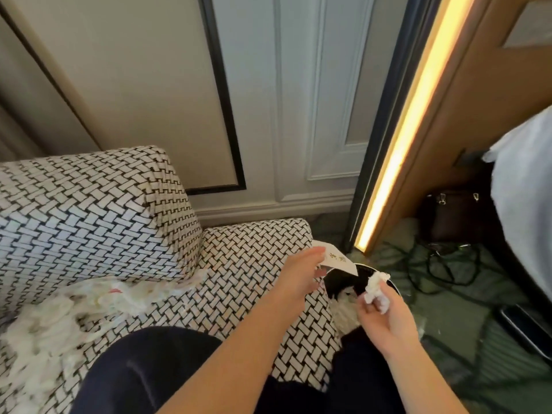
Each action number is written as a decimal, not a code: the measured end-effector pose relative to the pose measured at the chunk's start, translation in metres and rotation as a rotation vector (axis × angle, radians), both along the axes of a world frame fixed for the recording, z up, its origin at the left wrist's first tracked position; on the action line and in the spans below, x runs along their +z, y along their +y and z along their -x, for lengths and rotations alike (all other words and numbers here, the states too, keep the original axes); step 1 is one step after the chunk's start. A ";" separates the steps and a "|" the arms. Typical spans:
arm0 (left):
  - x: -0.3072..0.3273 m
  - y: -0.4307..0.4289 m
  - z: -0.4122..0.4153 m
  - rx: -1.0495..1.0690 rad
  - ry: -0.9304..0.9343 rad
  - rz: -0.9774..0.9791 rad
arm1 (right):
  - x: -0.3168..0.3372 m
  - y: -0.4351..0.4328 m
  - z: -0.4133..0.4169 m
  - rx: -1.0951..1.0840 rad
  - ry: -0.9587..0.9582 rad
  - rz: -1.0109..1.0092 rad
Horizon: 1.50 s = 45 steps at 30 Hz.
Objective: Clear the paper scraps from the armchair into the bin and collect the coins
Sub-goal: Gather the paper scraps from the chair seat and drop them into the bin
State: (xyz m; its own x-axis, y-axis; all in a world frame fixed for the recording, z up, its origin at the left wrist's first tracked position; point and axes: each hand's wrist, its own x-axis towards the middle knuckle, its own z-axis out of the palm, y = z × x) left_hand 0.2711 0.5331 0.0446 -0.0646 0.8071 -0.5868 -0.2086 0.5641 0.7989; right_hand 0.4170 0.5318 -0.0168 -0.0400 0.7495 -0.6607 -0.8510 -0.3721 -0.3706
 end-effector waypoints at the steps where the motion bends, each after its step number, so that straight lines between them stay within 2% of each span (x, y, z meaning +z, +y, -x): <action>1: -0.004 0.006 -0.008 -0.032 0.013 -0.001 | -0.003 0.002 -0.004 -0.027 0.014 0.015; 7: -0.024 0.017 -0.032 -0.164 0.126 0.002 | -0.019 0.014 -0.017 -0.185 0.078 0.127; 12: -0.032 0.012 -0.026 -0.206 0.160 0.026 | -0.030 0.024 -0.013 -0.179 -0.028 0.187; 16: -0.032 0.009 -0.017 -0.233 0.181 0.018 | -0.035 0.025 -0.008 -0.068 -0.086 0.147; 21: -0.030 0.006 -0.007 -0.197 0.171 0.001 | -0.024 0.020 -0.008 -0.036 0.044 0.084; 28: -0.006 -0.007 0.016 -0.184 0.180 -0.090 | -0.012 0.004 -0.011 -0.041 0.066 -0.023; 36: 0.045 -0.035 0.071 -0.036 0.162 -0.203 | 0.032 0.000 0.012 0.181 -0.391 -0.213; 45: 0.084 -0.111 0.160 0.192 0.076 -0.401 | 0.119 -0.035 0.134 0.543 -0.600 -0.534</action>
